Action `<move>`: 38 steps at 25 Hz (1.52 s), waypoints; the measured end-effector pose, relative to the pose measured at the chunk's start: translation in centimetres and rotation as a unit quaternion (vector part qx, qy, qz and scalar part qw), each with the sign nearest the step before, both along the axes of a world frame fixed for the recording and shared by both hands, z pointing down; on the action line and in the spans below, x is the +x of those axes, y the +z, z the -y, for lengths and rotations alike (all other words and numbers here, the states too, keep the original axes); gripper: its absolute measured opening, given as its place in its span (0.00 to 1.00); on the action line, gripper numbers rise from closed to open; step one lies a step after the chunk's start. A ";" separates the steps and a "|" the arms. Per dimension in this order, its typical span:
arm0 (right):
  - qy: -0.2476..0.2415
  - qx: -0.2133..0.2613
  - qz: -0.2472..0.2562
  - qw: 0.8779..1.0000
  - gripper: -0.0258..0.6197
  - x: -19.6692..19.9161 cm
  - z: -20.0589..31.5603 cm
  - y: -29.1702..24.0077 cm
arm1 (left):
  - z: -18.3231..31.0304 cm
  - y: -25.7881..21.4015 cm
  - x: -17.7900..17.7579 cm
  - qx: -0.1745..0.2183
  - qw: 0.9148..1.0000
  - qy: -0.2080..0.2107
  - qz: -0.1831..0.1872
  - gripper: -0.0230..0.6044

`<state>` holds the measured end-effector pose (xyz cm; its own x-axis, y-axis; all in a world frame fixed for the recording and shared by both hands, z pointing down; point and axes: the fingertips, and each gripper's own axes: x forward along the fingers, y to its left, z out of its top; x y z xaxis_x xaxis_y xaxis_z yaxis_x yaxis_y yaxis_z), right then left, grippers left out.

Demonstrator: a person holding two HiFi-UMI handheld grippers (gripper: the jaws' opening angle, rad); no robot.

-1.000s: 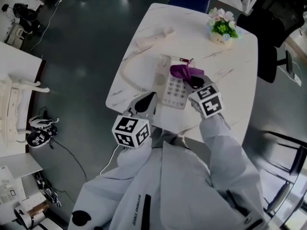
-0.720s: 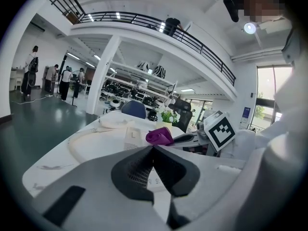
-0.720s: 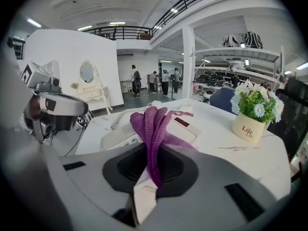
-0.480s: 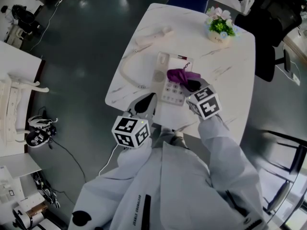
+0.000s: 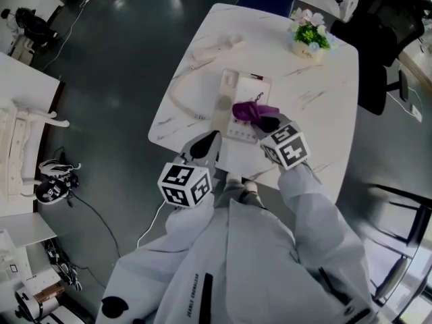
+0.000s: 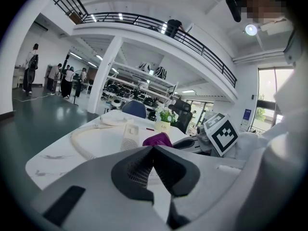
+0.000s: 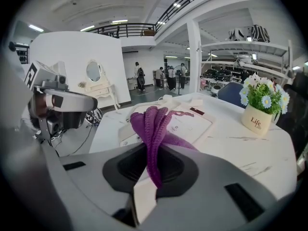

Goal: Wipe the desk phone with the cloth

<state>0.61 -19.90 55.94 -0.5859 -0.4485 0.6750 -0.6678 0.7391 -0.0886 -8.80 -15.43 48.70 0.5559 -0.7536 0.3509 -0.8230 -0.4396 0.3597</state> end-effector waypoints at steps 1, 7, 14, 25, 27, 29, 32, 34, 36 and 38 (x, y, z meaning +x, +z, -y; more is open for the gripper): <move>-0.002 -0.002 0.000 1.000 0.10 0.0 -0.2 0.1 | -0.1 0.0 0.0 0.000 1.000 -0.001 0.000 0.03; -0.017 -0.018 0.001 1.000 0.10 -0.4 -1.3 0.6 | -0.8 0.1 0.1 0.000 1.000 -0.006 -0.003 0.03; -0.033 -0.030 0.004 0.999 0.10 -0.7 -2.7 1.1 | -1.7 0.1 0.1 -0.002 1.000 -0.011 -0.006 0.03; -0.042 -0.042 0.009 0.998 0.10 -1.1 -4.4 1.4 | -2.6 0.0 0.1 0.000 1.000 -0.023 -0.009 0.03; -0.046 -0.045 0.010 0.998 0.10 -1.2 -4.7 1.4 | -2.8 0.0 0.1 0.000 1.000 -0.025 -0.009 0.03; -0.050 -0.050 0.011 0.997 0.10 -1.2 -5.1 1.6 | -3.0 0.0 0.2 0.000 1.000 -0.028 -0.009 0.03; -0.056 -0.058 0.015 0.997 0.10 -1.5 -5.8 1.6 | -3.2 0.0 0.1 -0.001 0.999 -0.033 -0.010 0.03; -0.059 -0.062 0.019 0.996 0.10 -1.7 -6.1 1.5 | -3.2 0.0 0.0 -0.001 0.999 -0.037 -0.010 0.03; -0.064 -0.071 0.024 0.995 0.10 -1.7 -6.5 1.7 | -3.2 -0.1 0.0 0.001 0.999 -0.042 -0.010 0.03; -0.067 -0.080 0.030 0.994 0.10 -1.7 -6.8 1.9 | -3.2 -0.4 -0.1 0.003 0.999 -0.046 -0.009 0.03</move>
